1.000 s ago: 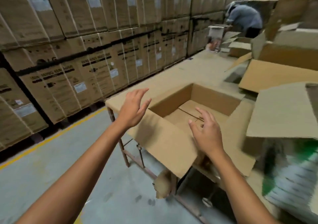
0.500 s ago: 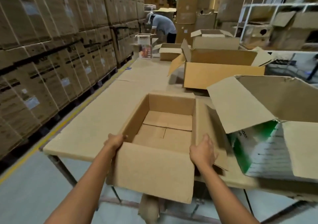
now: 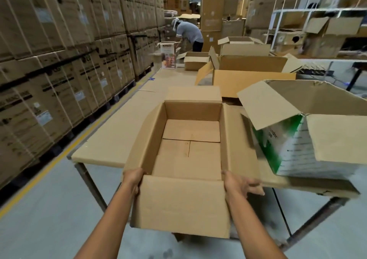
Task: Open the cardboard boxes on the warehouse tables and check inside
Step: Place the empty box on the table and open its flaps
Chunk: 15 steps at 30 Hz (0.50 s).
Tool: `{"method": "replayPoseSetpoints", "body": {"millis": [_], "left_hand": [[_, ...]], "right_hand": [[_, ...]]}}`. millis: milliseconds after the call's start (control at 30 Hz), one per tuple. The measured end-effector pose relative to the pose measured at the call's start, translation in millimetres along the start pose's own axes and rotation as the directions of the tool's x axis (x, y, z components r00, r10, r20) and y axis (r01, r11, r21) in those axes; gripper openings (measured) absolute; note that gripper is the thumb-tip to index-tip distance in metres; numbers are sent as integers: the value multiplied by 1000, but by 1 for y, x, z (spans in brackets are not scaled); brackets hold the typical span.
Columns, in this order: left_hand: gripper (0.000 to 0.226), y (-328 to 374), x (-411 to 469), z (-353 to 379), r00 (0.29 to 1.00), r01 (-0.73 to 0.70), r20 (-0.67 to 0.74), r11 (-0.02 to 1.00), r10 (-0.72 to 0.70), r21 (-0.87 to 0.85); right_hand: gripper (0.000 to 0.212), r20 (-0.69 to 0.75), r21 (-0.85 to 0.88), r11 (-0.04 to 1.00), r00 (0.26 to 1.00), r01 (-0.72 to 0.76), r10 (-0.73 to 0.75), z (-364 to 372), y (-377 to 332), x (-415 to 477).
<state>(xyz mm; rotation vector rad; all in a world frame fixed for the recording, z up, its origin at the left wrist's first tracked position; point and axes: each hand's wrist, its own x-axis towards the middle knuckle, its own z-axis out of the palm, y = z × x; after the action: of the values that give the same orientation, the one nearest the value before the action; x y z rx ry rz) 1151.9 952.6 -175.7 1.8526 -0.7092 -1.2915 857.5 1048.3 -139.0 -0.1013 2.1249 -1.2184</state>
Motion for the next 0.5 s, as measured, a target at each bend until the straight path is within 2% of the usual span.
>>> {"method": "replayPoseSetpoints", "body": {"millis": [33, 133, 233, 400, 500], "left_hand": [[43, -6, -7, -6, 1000, -11, -17, 1000, 11, -15], [60, -25, -20, -21, 999, -34, -40, 999, 33, -36], [60, -46, -34, -29, 998, -26, -54, 999, 25, -26], [52, -68, -62, -41, 999, -54, -8, 997, 54, -62], [59, -78, -66, -53, 996, -79, 49, 997, 80, -26]], "right_hand": [[129, 15, 20, 1000, 1000, -18, 17, -7, 9, -9], [130, 31, 10, 999, 999, -33, 33, -28, 31, -33], [123, 33, -37, 999, 999, -38, 39, -47, 50, -50], [101, 58, -112, 991, 996, 77, -71, -61, 84, -76], [96, 59, -117, 985, 991, 126, -120, -65, 106, -92]]}}
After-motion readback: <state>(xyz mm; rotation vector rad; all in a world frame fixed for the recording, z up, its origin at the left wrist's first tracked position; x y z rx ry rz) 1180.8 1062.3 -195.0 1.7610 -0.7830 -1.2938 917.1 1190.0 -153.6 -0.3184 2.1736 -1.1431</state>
